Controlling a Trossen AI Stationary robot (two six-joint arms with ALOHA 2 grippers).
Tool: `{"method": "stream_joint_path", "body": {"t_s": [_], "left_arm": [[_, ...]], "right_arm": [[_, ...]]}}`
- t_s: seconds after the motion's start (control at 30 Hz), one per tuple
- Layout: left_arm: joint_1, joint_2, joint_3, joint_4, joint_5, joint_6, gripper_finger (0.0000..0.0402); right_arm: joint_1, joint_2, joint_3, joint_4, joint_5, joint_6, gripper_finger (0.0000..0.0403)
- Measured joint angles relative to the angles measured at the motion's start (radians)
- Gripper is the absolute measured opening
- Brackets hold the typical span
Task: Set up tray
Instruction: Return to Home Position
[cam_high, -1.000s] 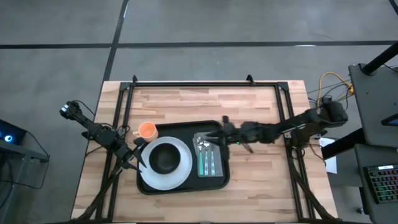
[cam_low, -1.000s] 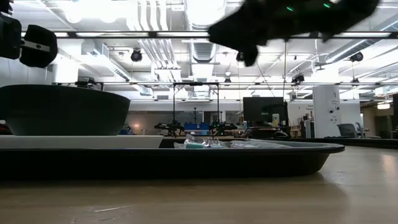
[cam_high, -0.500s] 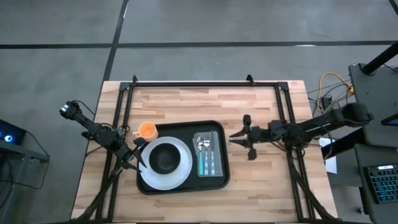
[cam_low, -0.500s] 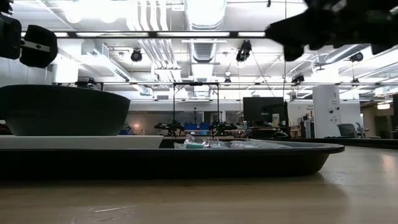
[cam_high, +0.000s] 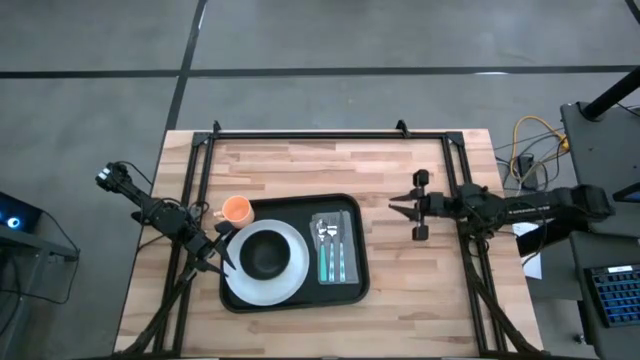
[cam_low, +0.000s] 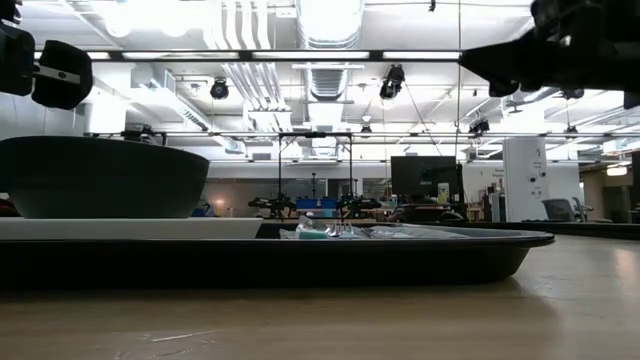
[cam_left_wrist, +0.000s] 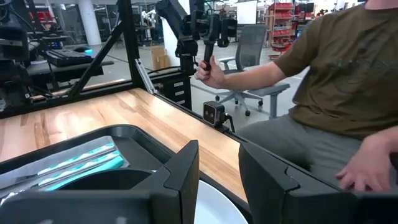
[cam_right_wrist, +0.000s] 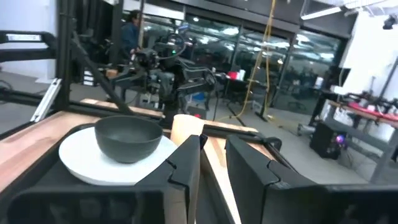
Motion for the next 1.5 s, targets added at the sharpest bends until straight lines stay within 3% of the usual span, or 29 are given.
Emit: {"method": "stream_joint_path", "body": {"t_s": [0.17,0.4,1.0,1.1,1.3,1.5], "left_arm": [[0.000,0.000,0.000,0.000,0.000,0.000,0.0096],[0.000,0.000,0.000,0.000,0.000,0.000,0.0096],[0.000,0.000,0.000,0.000,0.000,0.000,0.0096],[0.000,0.000,0.000,0.000,0.000,0.000,0.0096],[0.000,0.000,0.000,0.000,0.000,0.000,0.0096],[0.000,0.000,0.000,0.000,0.000,0.000,0.0096]], "right_arm": [[-0.098,-0.086,-0.056,0.006,-0.154,-0.010,0.0075],[-0.167,-0.155,-0.069,-0.069,-0.161,0.024,0.0082],[-0.171,-0.158,-0.069,-0.133,-0.160,-0.012,0.0070],[-0.171,-0.159,-0.070,-0.206,-0.131,-0.057,0.0075],[-0.171,-0.176,-0.071,-0.273,0.057,-0.033,0.0083],[-0.170,-0.255,-0.070,-0.390,0.018,-0.038,0.0087]]}}
